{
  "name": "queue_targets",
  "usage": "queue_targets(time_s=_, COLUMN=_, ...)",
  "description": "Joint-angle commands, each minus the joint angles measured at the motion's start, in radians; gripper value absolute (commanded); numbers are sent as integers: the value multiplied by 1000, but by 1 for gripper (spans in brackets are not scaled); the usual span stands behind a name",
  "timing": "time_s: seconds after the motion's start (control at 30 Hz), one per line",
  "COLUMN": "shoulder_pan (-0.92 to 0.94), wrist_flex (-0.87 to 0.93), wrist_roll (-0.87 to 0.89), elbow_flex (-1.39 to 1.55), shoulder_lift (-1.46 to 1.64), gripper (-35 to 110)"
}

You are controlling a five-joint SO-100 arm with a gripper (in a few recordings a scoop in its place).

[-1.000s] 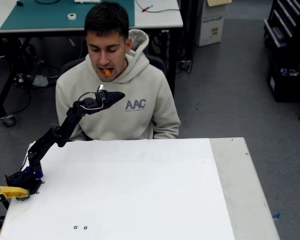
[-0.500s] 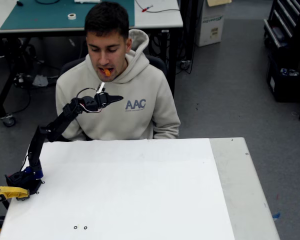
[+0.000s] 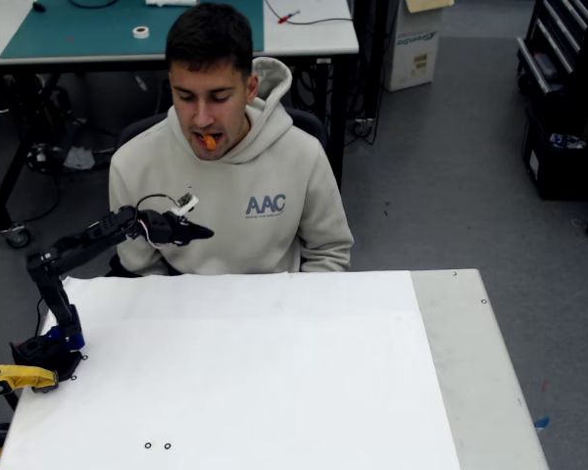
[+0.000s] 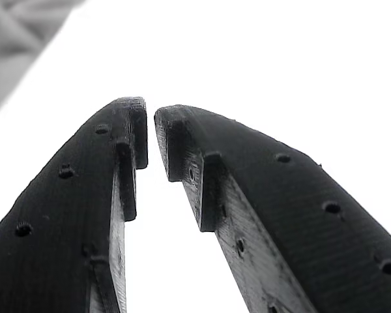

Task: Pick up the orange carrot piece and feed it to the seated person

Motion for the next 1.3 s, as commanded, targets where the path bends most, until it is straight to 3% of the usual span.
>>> queue_targets(time_s=0.0, shoulder_pan=-34, wrist_flex=-28, wrist_roll=60, elbow_flex=201, shoulder_lift=241, gripper=-3)
queue_targets(time_s=0.37, shoulder_pan=-222, wrist_flex=-25, wrist_roll=218, elbow_flex=775, shoulder_lift=776, gripper=-2)
queue_targets(time_s=0.7, shoulder_pan=-327, wrist_flex=-21, wrist_roll=235, elbow_flex=1189, shoulder_lift=1230, gripper=-2)
queue_targets(time_s=0.97, shoulder_pan=-328, wrist_flex=0, wrist_roll=230, elbow_flex=1373, shoulder_lift=1382, gripper=-2)
queue_targets(time_s=1.27, shoulder_pan=-330, wrist_flex=235, wrist_roll=229, elbow_flex=1385, shoulder_lift=1387, gripper=-2)
